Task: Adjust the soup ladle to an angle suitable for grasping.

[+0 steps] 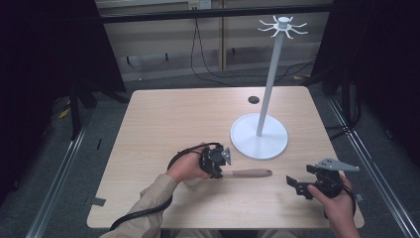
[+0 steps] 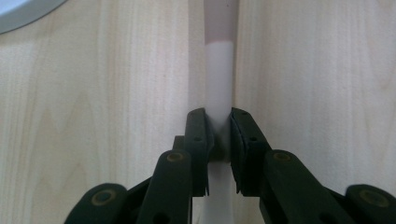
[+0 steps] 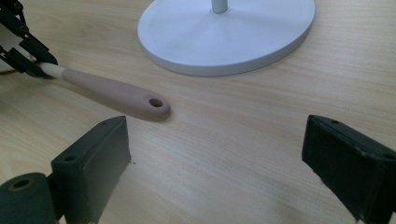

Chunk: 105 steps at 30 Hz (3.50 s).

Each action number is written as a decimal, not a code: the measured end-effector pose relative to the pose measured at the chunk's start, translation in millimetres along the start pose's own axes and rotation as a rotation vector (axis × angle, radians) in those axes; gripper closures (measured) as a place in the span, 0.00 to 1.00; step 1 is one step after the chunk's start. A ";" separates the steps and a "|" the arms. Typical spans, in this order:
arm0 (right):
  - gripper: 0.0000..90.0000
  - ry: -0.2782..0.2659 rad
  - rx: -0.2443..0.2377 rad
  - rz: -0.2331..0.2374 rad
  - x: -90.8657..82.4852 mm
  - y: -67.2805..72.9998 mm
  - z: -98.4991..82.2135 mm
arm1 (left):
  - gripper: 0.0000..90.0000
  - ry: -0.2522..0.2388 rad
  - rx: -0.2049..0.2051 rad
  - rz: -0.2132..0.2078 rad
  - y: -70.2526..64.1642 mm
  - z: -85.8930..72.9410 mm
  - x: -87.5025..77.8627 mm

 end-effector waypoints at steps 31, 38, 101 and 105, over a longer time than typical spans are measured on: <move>0.17 -0.117 0.100 0.196 30.0 62.1 38.7 | 0.87 -0.316 -0.141 0.090 -9.4 42.7 -50.0; 0.29 -0.157 0.137 0.255 40.0 80.2 55.7 | 0.87 -0.381 -0.172 0.092 -12.6 48.7 -57.5; 0.87 -0.372 0.078 0.320 20.4 104.3 153.1 | 0.29 -0.737 -0.450 0.130 -10.6 25.7 -77.5; 0.87 -0.372 0.045 0.308 17.4 101.4 162.0 | 0.18 -0.735 -0.471 0.144 -8.8 13.7 -72.2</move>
Point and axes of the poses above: each handheld gripper's, and its own axes: x roughly forward along the jaws, z roughly out of its top, y roughly to its left, the point moved 8 cm from there along x, roughly forward along the jaws, and after that the axes turned 6 degrees about -x, right-handed, at the moved point
